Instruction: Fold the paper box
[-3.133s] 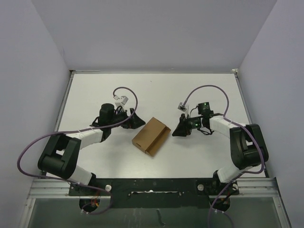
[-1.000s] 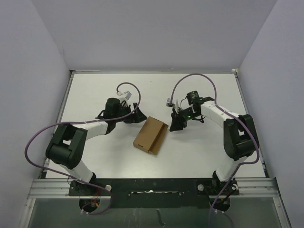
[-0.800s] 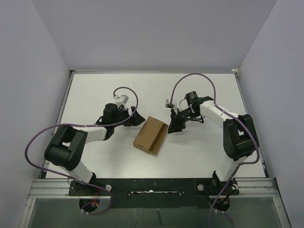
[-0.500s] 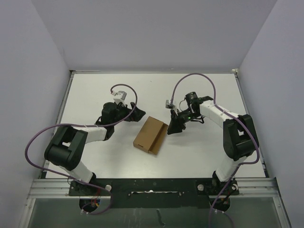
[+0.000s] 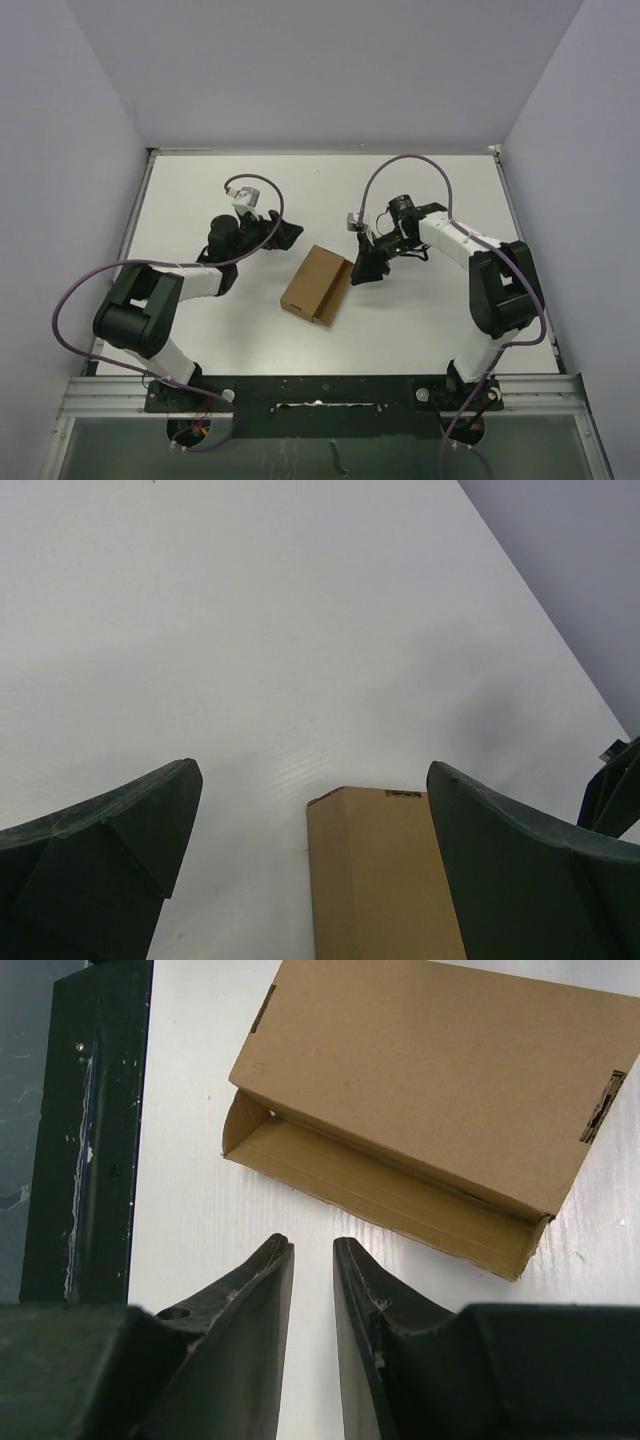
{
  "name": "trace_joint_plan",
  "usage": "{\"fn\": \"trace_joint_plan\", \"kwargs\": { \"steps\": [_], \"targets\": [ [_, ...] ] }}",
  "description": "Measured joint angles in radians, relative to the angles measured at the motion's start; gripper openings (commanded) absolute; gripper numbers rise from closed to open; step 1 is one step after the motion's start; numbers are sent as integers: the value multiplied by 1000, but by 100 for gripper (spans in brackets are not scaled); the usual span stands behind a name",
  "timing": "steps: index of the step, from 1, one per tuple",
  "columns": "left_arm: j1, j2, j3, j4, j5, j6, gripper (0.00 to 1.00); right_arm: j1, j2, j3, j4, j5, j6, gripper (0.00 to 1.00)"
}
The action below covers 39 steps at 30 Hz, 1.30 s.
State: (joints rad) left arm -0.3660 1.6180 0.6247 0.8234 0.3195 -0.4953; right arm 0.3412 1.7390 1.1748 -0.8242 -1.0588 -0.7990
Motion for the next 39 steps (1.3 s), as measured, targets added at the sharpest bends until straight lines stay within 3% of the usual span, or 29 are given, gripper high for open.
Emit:
{"fn": "trace_joint_plan", "kwargs": {
  "steps": [15, 26, 39],
  "targets": [
    [85, 58, -23, 44, 129, -108, 98, 41, 0, 0, -16, -11, -90, 25],
    [80, 31, -21, -176, 156, -35, 97, 76, -36, -36, -27, -21, -233, 24],
    [80, 15, 27, -352, 263, -53, 92, 107, -110, -112, -63, -17, -481, 24]
  ]
}}
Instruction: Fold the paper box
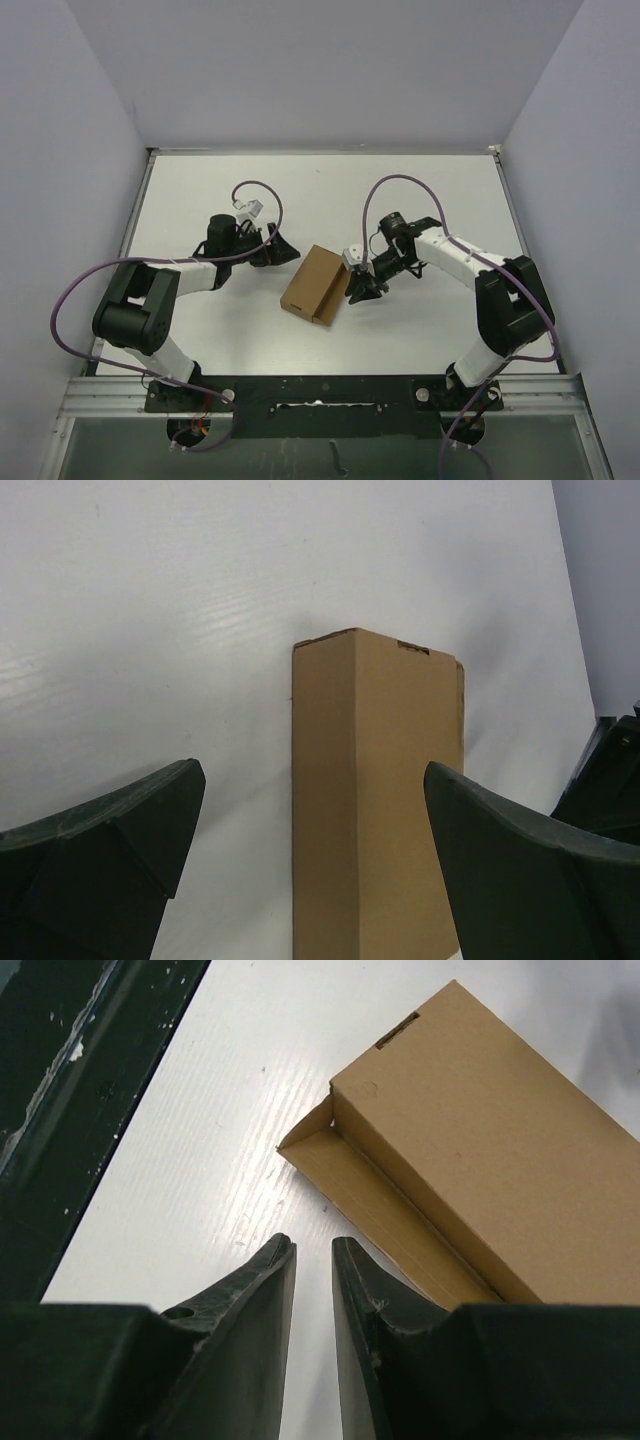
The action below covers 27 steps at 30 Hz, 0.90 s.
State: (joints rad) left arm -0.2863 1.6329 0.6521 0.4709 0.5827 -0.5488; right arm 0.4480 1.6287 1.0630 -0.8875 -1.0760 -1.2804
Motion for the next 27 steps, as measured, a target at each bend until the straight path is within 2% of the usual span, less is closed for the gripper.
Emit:
{"fn": "trace_joint_plan", "kwargs": {
  "steps": [9, 13, 18, 24, 27],
  "targets": [
    [-1, -10, 14, -150, 37, -1, 90, 98, -20, -52, 2, 106, -145, 21],
    [-8, -57, 14, -218, 28, 29, 88, 185, -13, -65, 20, 179, -172, 11],
    [-26, -97, -10, -217, 29, 36, 87, 280, 20, -65, 41, 257, -185, 0],
    [-101, -98, -29, -213, 31, 37, 81, 316, 28, -93, 79, 341, -204, 0],
    [-121, -97, -32, -212, 31, 37, 74, 349, 55, -106, 129, 399, -184, 0]
  ]
}}
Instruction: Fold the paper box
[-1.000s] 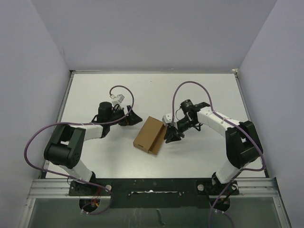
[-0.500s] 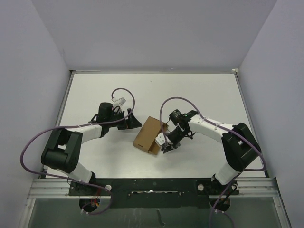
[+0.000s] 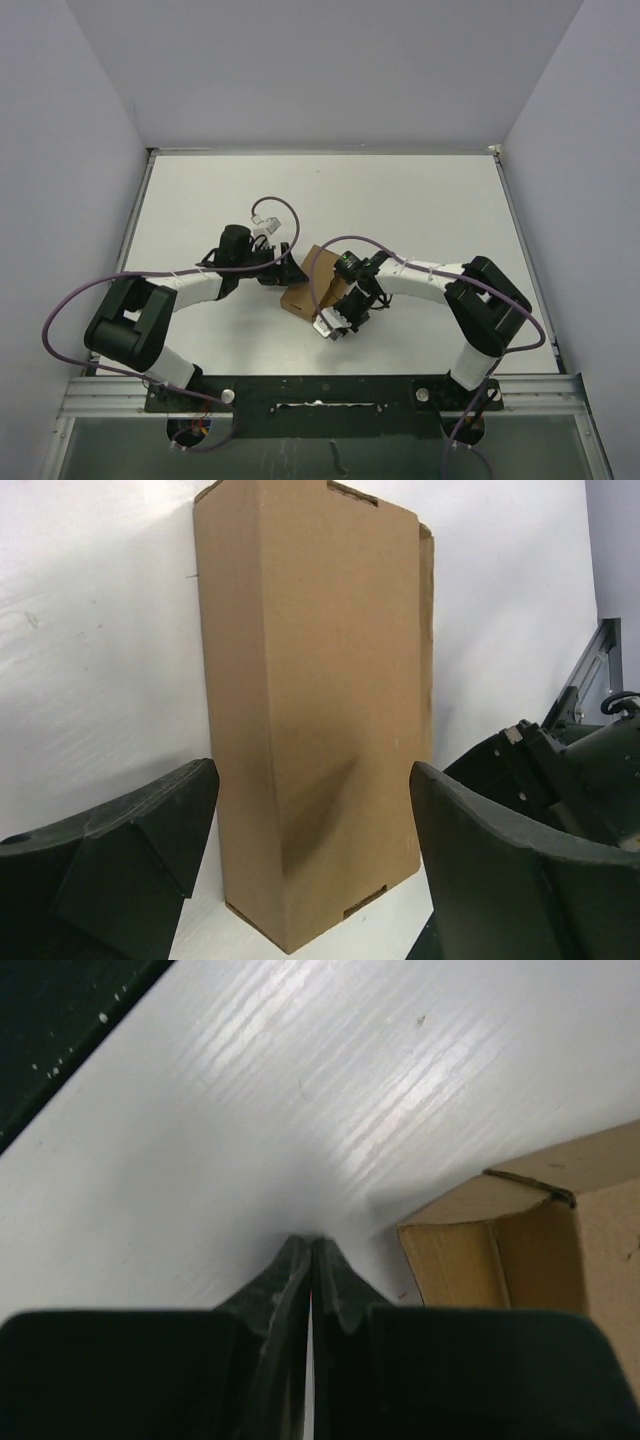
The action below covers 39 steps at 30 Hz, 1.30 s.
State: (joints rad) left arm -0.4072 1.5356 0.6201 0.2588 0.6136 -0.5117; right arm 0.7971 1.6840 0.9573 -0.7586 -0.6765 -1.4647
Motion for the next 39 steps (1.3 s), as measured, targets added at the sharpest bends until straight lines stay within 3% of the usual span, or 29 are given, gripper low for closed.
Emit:
{"fn": "trace_joint_plan", "kwargs": {
  "steps": [9, 19, 25, 30, 34, 39],
  "targets": [
    [-15, 16, -13, -2, -10, 0, 58, 60, 12, -8, 159, 69, 92, 0],
    [-75, 40, -20, 22, -85, -31, 45, 81, 6, -10, 227, 125, 219, 0],
    [-109, 26, -29, 29, -156, -78, 45, 73, 6, -10, 216, 87, 269, 0],
    [-145, 20, -29, 30, -219, -121, 45, 37, 6, 2, 222, 48, 403, 0],
    [-163, 20, -30, 46, -267, -166, 48, -53, 6, 13, 233, -9, 506, 9],
    [-159, 10, -38, 49, -276, -208, 58, -147, -21, 13, 167, -81, 396, 14]
  ]
}}
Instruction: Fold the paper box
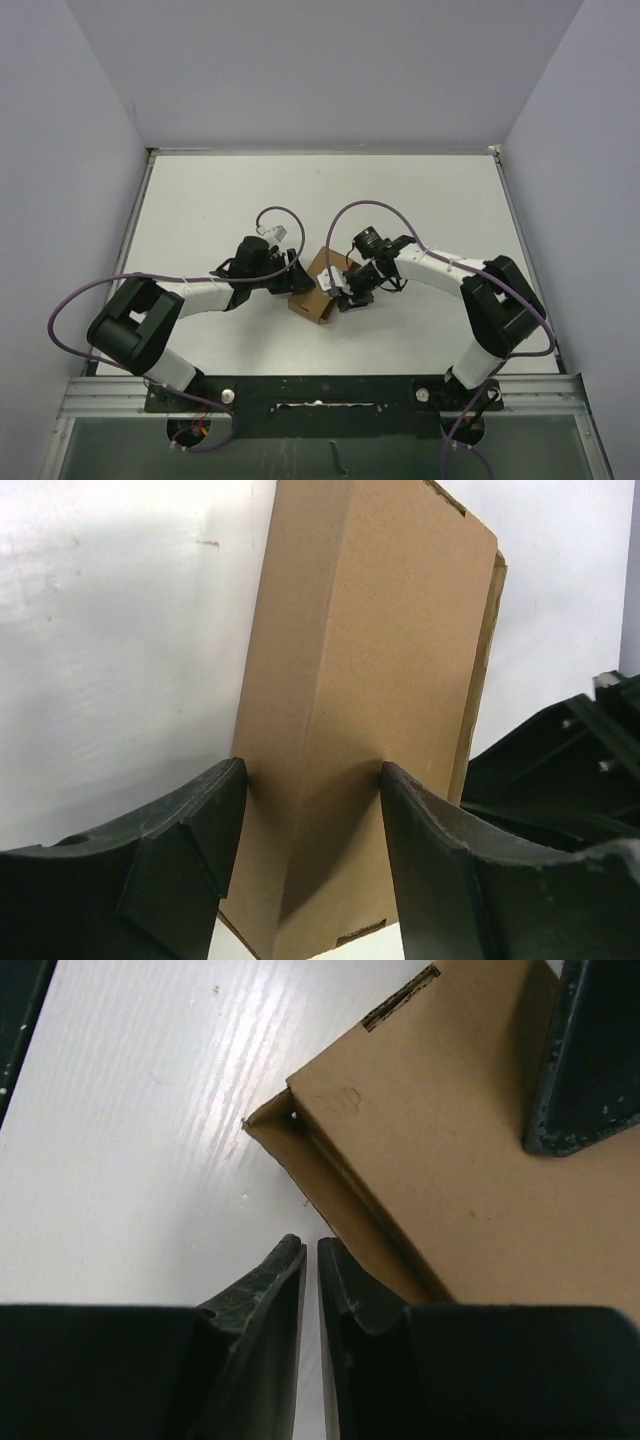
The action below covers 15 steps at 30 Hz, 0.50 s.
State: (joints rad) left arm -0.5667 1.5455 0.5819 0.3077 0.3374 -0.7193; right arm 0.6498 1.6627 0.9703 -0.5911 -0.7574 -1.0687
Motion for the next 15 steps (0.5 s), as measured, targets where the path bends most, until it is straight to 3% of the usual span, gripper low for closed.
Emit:
{"fn": "trace_joint_plan", "kwargs": {
  "steps": [4, 8, 15],
  "targets": [
    [25, -31, -13, -29, 29, -31, 70, -14, -33, 2, -68, -30, -103, 14],
    [66, -113, -17, -72, 56, -47, 78, -21, -36, 4, -97, -56, -75, 14],
    [104, -315, -55, -163, 96, -6, 77, -23, -36, 4, -113, -122, 137, 11]
  ]
}}
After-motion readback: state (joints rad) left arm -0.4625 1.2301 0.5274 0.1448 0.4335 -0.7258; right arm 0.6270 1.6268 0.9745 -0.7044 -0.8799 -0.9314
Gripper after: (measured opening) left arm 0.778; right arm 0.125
